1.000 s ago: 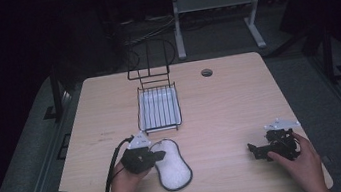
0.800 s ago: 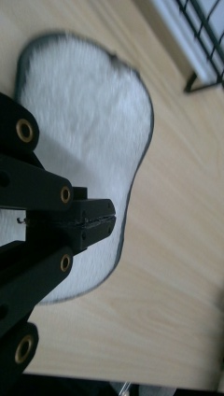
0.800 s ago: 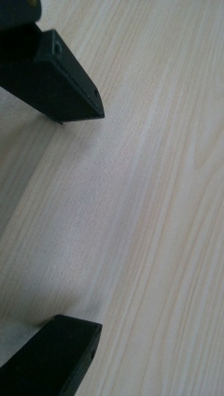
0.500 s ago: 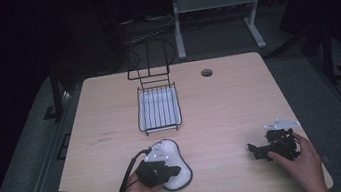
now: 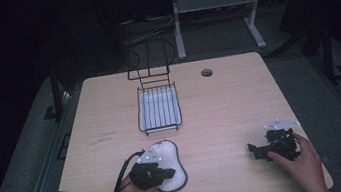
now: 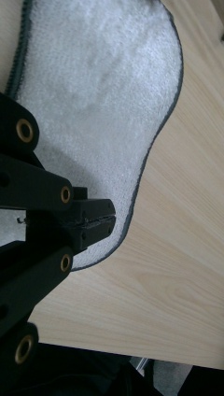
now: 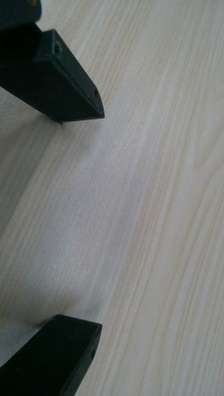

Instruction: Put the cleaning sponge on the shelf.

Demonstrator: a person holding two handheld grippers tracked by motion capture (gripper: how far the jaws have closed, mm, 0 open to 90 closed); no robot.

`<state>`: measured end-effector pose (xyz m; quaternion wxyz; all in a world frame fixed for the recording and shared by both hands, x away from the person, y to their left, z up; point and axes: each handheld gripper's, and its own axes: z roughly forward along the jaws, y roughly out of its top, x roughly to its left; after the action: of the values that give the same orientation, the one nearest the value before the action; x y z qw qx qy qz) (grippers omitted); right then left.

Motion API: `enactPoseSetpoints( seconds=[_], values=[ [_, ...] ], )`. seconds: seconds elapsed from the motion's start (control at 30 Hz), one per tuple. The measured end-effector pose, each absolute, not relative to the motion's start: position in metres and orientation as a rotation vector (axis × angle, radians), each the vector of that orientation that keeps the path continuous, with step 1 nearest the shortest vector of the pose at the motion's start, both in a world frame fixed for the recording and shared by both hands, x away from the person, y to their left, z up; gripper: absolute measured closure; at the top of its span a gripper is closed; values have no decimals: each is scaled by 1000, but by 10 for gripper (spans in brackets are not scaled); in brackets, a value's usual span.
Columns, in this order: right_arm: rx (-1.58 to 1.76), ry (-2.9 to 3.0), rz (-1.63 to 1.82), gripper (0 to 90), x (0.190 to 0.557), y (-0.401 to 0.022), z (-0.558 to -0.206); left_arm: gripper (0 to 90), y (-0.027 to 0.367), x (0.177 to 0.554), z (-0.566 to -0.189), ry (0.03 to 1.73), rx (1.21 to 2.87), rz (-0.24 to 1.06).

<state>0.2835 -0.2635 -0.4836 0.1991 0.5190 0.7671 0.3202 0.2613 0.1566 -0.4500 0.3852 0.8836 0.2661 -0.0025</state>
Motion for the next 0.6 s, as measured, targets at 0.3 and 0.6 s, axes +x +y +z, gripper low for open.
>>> enactPoseSetpoints(
  seconds=[0.3, 0.6],
  values=[
    [1451, 2145, 895, 2, 283, -264, -484, 897, 168, 257, -449, 705, 2253, 3],
    [1451, 2146, 895, 2, 283, -264, -484, 897, 189, 254, -447, 762, 2247, 30]
  ],
)
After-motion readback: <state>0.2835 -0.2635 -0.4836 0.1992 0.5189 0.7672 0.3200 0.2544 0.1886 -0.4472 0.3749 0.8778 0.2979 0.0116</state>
